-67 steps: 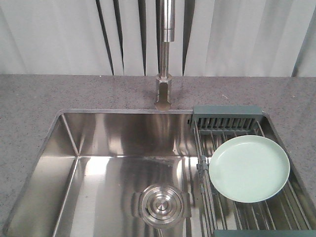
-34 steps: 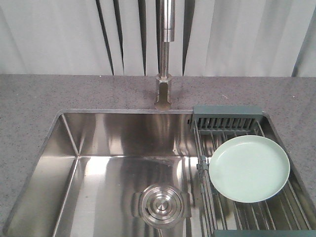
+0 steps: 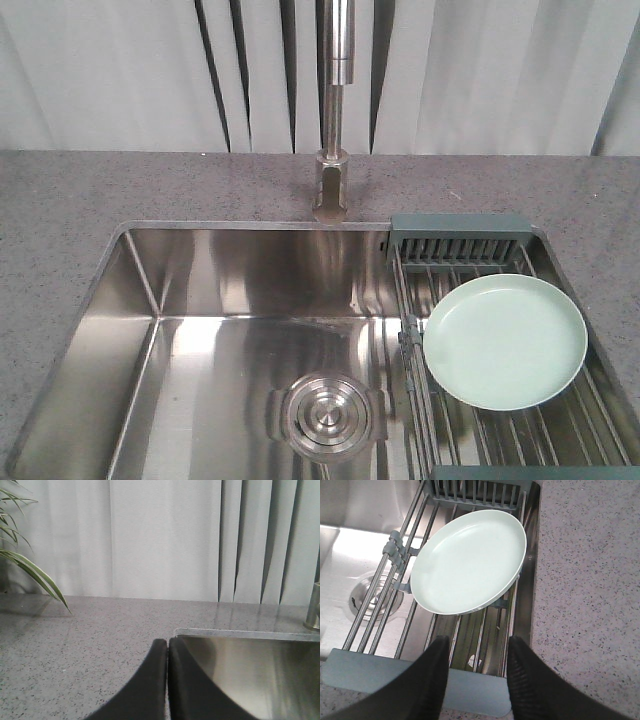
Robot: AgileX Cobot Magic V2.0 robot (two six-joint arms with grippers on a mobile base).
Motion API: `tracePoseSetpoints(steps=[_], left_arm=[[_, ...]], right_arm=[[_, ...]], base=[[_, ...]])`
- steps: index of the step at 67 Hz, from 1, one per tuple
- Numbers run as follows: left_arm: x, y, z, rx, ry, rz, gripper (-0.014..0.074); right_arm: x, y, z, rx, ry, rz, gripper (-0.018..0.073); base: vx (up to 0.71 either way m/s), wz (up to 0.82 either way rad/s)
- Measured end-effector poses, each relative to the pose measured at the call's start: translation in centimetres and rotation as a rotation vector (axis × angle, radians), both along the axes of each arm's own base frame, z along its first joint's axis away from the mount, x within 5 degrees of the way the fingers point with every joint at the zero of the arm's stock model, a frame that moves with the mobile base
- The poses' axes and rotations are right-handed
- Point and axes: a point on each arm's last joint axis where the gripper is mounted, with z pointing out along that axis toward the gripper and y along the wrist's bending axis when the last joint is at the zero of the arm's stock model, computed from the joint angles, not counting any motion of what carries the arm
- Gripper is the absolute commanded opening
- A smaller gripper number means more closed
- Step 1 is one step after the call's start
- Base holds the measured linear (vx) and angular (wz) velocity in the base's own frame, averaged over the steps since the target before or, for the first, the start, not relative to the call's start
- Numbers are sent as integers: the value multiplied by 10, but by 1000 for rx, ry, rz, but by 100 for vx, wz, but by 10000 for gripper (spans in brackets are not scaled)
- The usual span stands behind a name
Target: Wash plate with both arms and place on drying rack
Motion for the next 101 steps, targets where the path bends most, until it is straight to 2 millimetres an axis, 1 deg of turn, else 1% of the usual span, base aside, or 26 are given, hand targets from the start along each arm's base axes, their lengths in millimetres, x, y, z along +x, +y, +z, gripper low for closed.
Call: tracePoseSetpoints(steps=[22, 32, 37, 44, 48, 60, 65, 72, 79, 86, 101], left_arm=[[0, 0, 0, 0, 0, 0, -6], [0, 0, 0, 0, 0, 0, -6], [0, 0, 0, 0, 0, 0, -6], [0, 0, 0, 0, 0, 0, -6], [0, 0, 0, 0, 0, 0, -6], [0, 0, 0, 0, 0, 0, -6], [0, 0, 0, 0, 0, 0, -6], [0, 0, 0, 0, 0, 0, -6], [0, 0, 0, 1, 0, 0, -6], [0, 0, 0, 1, -1, 0, -6], [0, 0, 0, 1, -1, 0, -6]], right_arm=[[-1, 0, 0, -4, -4, -1, 277], [-10, -2, 4, -38, -53, -7, 271], [-15, -2, 6, -51, -93, -11, 237], [-19, -3, 8, -55, -194, -24, 150], [-17, -4, -2, -55, -256, -38, 98], [-18, -4, -51, -29, -418, -67, -13], [-19, -3, -71, -10, -480, -54, -8], [-21, -3, -87, 23, -565, -63, -8], [-24, -4, -100, 42, -633, -79, -7], [-24, -5, -111, 48, -655, -93, -6], [-24, -5, -111, 50, -668, -97, -5]], base=[[0, 0], [0, 0], [0, 0], [0, 0], [0, 0], [0, 0], [0, 0], [0, 0], [0, 0], [0, 0], [0, 0]])
